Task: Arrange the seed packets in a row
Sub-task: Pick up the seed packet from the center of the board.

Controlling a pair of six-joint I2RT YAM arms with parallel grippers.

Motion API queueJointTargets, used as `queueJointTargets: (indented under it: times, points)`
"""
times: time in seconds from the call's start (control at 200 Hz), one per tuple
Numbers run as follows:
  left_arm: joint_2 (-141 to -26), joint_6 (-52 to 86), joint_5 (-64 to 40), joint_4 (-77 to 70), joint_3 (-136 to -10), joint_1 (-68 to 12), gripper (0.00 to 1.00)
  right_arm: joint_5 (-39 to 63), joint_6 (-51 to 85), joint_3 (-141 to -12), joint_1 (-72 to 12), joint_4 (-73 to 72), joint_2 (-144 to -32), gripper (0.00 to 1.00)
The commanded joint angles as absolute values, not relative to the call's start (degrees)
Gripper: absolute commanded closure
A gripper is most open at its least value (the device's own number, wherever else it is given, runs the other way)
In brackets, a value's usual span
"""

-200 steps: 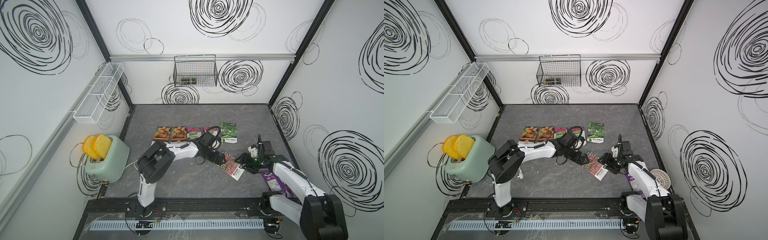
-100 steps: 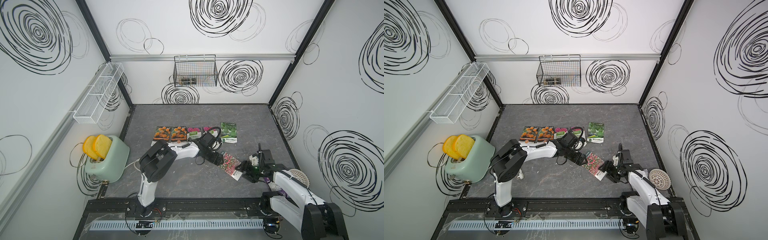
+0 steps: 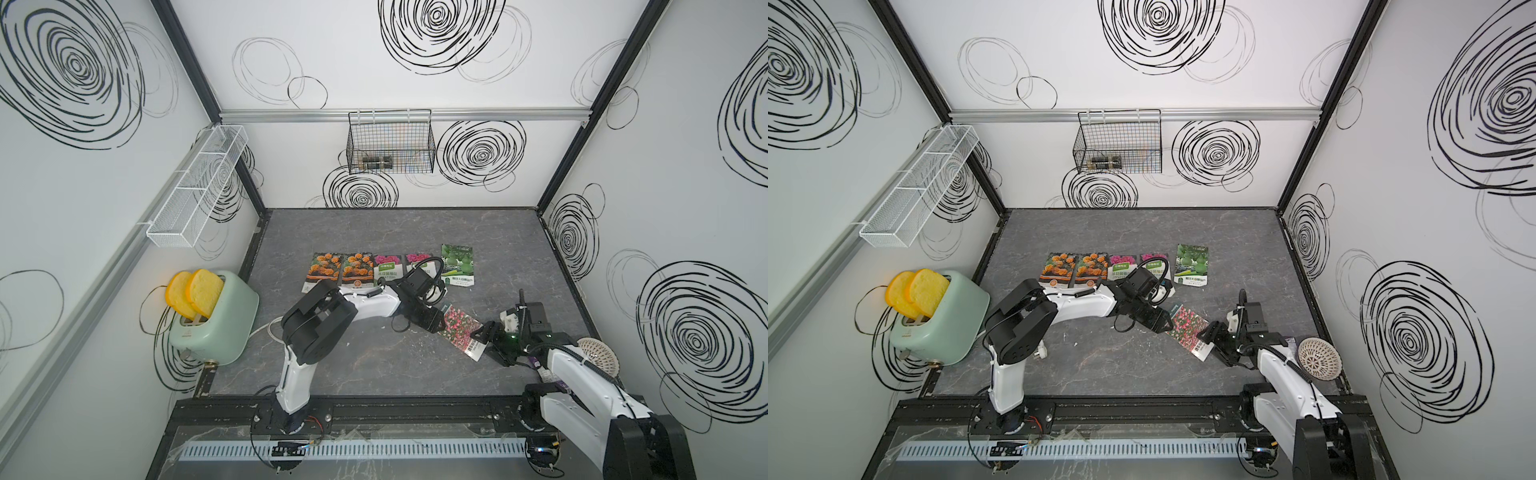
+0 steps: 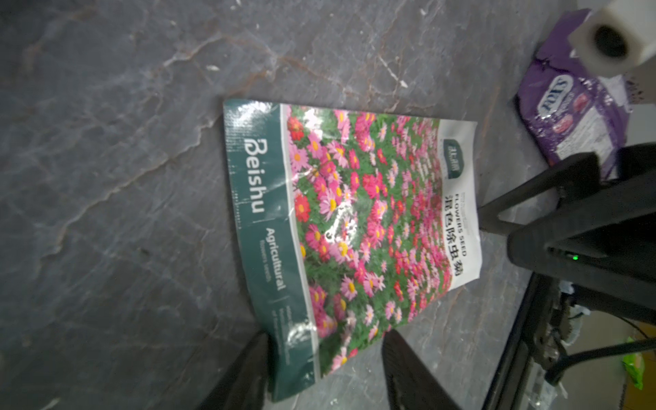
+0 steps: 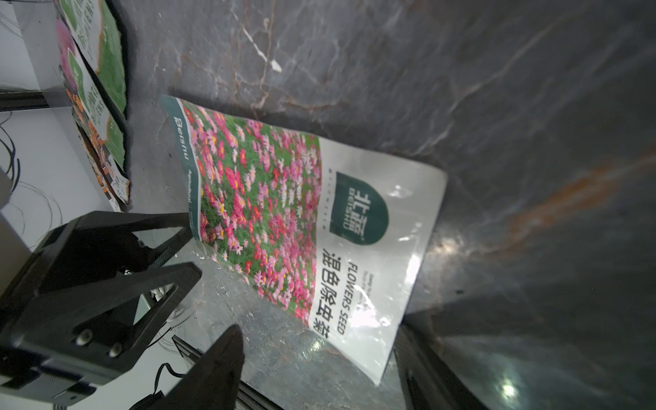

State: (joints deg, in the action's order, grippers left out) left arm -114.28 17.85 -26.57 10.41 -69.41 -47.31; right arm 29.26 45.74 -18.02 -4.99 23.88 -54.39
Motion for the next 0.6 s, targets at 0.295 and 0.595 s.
queueJointTargets:
  times: [0.295, 0.595]
  points:
    - [-116.2, 18.3, -28.8, 13.3, -67.9, -47.9, 0.91, 27.4, 46.8, -15.6, -6.2, 23.3, -55.7, 0.32]
    - [-108.7, 24.0, -32.1, 12.2, -68.8, -46.4, 1.0, 25.1, 43.8, -26.7, -8.0, 29.3, -53.7, 0.32]
